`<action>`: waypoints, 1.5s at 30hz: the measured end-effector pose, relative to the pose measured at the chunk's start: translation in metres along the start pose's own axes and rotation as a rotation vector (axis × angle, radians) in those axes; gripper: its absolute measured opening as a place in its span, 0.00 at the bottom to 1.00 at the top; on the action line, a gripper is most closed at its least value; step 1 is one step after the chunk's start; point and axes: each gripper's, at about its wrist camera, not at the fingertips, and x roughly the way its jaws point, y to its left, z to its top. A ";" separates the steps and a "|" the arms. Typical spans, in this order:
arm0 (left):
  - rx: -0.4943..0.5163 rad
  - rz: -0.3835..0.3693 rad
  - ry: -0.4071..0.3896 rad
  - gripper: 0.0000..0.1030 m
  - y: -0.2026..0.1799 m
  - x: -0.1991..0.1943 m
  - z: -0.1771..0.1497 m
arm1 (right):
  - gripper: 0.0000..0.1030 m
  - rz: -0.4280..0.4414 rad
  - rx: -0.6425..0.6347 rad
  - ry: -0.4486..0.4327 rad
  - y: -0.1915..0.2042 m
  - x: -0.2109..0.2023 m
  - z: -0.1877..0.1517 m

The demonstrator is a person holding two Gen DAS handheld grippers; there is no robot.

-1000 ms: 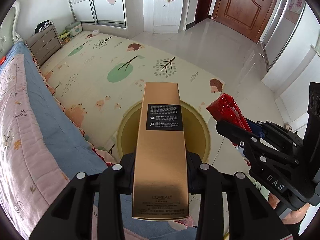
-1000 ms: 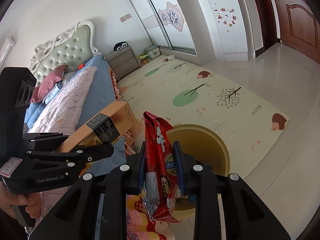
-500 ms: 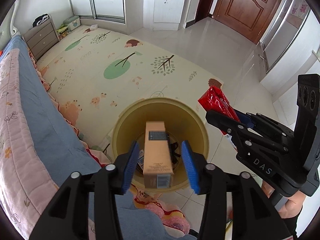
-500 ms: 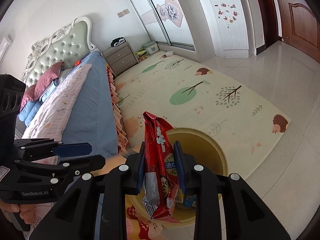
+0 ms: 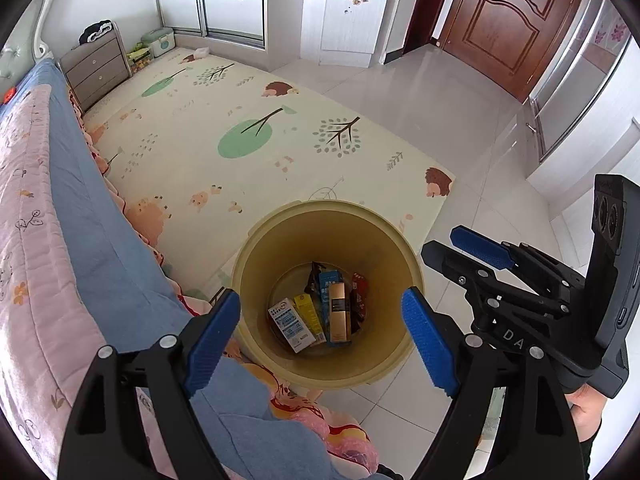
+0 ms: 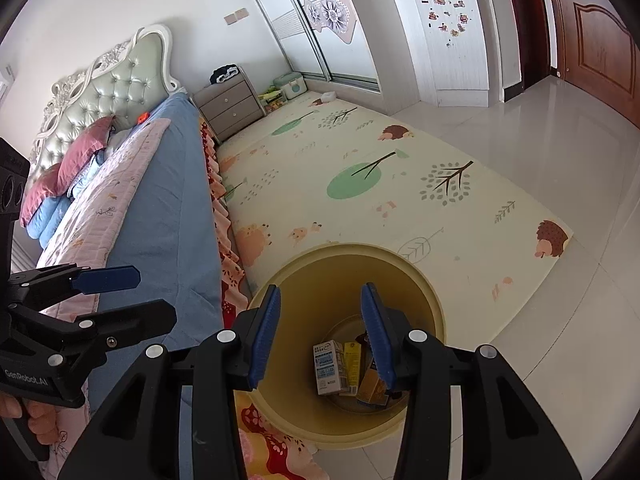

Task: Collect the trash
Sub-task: 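Move both empty tools back over the bed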

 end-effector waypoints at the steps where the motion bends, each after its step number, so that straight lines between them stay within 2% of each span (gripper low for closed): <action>1: -0.007 0.004 -0.011 0.81 0.001 -0.002 0.000 | 0.40 0.001 0.002 -0.002 0.001 -0.003 -0.001; 13: -0.028 0.015 -0.113 0.81 0.007 -0.042 -0.013 | 0.40 -0.023 -0.026 -0.035 0.018 -0.043 -0.004; 18: -0.039 0.033 -0.178 0.81 0.018 -0.078 -0.028 | 0.40 -0.009 -0.069 -0.070 0.045 -0.065 -0.001; 24: -0.077 0.095 -0.256 0.81 0.055 -0.131 -0.061 | 0.40 0.071 -0.178 -0.107 0.111 -0.083 -0.002; 32: -0.190 0.223 -0.308 0.81 0.138 -0.200 -0.124 | 0.40 0.194 -0.314 -0.066 0.212 -0.069 -0.020; 39: -0.306 0.318 -0.335 0.81 0.213 -0.247 -0.189 | 0.40 0.328 -0.467 -0.001 0.311 -0.063 -0.061; 45: -0.384 0.383 -0.342 0.82 0.259 -0.277 -0.241 | 0.40 0.437 -0.579 0.069 0.384 -0.061 -0.105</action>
